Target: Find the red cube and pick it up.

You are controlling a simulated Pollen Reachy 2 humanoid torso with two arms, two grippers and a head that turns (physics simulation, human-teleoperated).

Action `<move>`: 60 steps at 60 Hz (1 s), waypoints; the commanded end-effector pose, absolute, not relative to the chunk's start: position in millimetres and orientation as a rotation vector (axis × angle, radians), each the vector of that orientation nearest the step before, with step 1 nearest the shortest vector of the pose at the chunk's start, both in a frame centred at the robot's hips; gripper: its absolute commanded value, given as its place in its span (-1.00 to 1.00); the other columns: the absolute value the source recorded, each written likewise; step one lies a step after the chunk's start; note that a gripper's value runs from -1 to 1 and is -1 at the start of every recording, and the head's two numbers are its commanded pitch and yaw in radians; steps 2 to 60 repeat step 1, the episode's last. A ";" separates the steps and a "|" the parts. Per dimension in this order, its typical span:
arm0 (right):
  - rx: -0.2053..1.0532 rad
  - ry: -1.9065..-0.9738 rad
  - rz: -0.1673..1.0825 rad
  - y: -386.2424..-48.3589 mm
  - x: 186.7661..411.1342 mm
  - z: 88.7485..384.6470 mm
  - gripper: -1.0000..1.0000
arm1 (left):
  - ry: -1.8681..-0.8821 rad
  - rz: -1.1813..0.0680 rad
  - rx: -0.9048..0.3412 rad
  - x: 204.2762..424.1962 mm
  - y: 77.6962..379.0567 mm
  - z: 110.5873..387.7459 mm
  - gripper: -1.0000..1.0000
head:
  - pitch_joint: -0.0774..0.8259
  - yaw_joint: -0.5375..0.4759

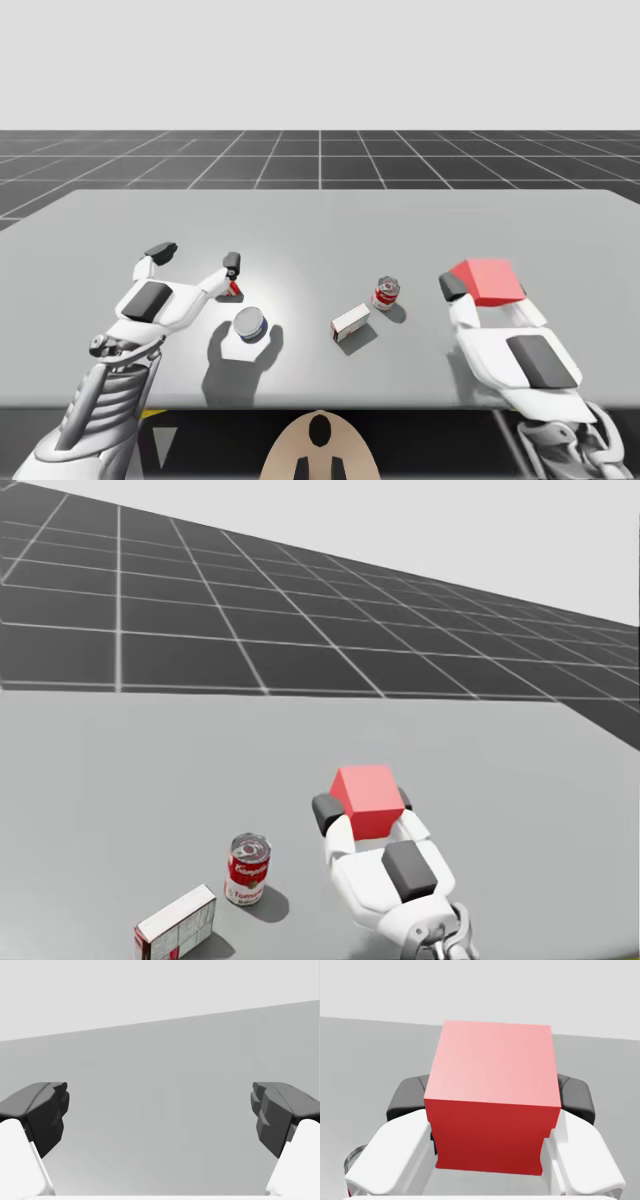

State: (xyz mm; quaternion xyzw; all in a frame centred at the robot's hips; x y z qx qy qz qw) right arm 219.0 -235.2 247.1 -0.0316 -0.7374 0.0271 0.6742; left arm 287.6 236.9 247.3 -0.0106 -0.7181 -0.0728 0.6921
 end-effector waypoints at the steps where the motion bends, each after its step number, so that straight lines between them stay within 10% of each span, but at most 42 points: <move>1: -0.098 -1.821 0.121 -233.5 204.8 313.8 1.00 | -1.604 -0.162 -0.025 287.9 237.6 247.4 -1.00 | -0.06 -0.76; 60: -0.098 -1.821 0.121 -233.5 204.8 313.8 1.00 | -1.604 -0.162 -0.025 287.9 237.6 247.4 -1.00 | -0.06 -0.76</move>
